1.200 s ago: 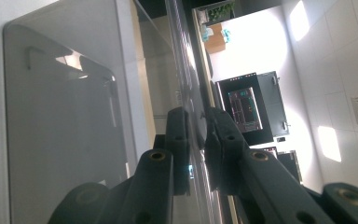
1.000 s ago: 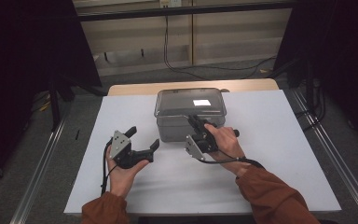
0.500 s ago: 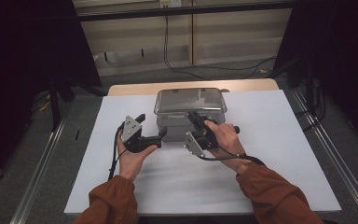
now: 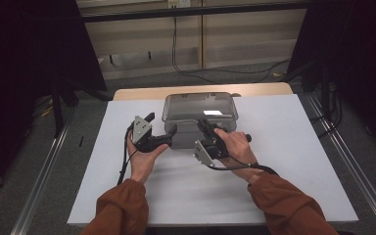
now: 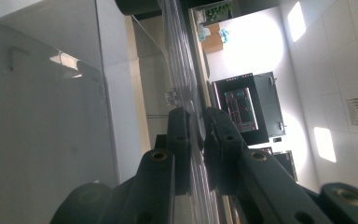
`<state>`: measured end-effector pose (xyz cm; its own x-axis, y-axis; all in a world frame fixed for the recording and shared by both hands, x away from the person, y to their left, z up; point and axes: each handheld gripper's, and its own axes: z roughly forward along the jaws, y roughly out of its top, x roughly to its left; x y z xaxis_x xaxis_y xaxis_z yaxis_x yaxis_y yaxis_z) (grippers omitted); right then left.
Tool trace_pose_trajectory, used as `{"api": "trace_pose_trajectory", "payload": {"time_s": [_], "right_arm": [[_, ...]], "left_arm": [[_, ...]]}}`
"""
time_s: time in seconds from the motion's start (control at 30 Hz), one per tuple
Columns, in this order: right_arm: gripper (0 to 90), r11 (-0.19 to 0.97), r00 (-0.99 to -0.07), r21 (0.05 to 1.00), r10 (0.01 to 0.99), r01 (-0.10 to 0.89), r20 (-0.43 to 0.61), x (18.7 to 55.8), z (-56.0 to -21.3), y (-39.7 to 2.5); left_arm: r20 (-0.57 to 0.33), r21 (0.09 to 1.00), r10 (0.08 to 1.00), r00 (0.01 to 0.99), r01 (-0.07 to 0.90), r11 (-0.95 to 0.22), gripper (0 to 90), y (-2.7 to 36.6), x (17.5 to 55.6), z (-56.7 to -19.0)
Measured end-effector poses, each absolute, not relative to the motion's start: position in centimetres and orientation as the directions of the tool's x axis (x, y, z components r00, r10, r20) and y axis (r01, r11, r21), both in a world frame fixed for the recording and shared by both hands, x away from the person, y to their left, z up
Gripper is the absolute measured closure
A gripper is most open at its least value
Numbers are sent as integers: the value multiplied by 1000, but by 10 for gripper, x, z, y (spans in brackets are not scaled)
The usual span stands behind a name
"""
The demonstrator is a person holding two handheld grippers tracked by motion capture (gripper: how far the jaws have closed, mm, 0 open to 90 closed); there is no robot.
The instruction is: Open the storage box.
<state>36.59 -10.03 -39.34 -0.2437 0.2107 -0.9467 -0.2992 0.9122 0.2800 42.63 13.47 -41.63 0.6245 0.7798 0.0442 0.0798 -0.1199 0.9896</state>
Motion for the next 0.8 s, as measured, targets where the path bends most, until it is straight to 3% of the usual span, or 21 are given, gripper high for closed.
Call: {"api": "trace_pose_trajectory", "payload": {"time_s": [0.33, 0.53, 0.73, 0.8], "right_arm": [[802, 911, -254, 285, 212, -299, -944, 366, -395, -100], [777, 912, -265, 292, 217, -288, -940, 366, -397, -100], [655, 890, -285, 371, 295, -264, -912, 370, -394, -109], [556, 870, -312, 427, 346, -246, -885, 371, -393, -114]], "left_arm": [[103, 986, 777, 621, 37, -161, 166, 135, 430, -417], [82, 987, 771, 631, 54, -149, 182, 135, 432, -419], [89, 989, 764, 639, 37, -146, 247, 134, 431, -418], [86, 989, 762, 642, 39, -145, 265, 133, 431, -418]]}}
